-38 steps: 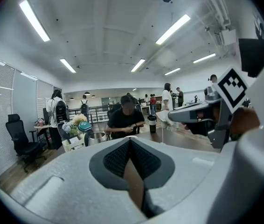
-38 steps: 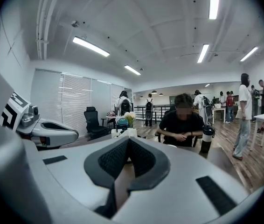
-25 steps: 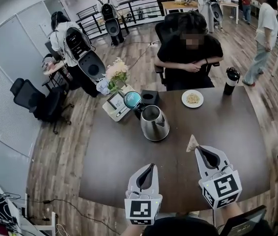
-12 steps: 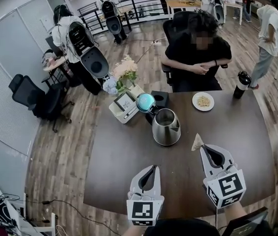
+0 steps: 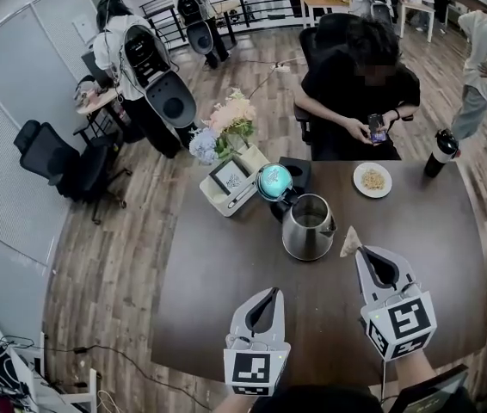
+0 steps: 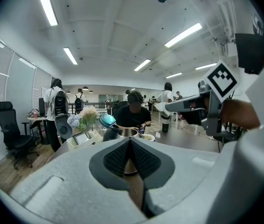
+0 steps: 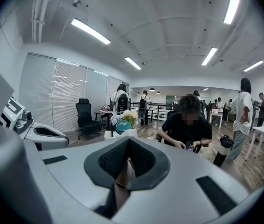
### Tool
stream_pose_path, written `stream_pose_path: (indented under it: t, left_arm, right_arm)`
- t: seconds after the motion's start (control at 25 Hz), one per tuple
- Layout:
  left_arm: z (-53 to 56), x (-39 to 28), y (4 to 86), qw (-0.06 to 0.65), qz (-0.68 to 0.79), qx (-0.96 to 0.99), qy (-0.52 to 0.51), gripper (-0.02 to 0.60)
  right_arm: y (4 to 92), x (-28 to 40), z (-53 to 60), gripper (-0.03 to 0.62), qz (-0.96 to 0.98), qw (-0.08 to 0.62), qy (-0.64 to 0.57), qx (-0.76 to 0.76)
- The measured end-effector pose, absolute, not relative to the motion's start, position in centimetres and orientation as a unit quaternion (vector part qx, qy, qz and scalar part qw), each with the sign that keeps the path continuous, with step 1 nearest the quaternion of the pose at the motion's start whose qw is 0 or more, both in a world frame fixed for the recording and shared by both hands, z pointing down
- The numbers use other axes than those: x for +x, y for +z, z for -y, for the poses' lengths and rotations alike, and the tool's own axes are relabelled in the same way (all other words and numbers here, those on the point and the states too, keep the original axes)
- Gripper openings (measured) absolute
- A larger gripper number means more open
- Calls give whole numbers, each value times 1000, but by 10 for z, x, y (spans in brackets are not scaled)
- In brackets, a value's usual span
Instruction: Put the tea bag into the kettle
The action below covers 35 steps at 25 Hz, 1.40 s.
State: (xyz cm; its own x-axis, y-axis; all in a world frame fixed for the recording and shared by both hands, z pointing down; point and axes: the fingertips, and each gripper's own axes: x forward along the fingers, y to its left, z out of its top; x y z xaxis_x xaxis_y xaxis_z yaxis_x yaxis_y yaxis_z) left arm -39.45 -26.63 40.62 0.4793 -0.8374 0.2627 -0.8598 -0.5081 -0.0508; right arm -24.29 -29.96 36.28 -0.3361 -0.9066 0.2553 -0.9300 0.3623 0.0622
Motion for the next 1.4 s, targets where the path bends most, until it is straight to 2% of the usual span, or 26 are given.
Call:
stream_pose_path:
  t: [0.84, 1.4]
  left_arm:
    - [312, -426, 449, 101, 504, 845, 145, 5]
    - [325, -448, 474, 129, 517, 832, 155, 5]
  right_arm:
    - [366, -293, 400, 8, 843, 119, 37, 523]
    - [435, -290, 421, 8, 823, 175, 81, 534]
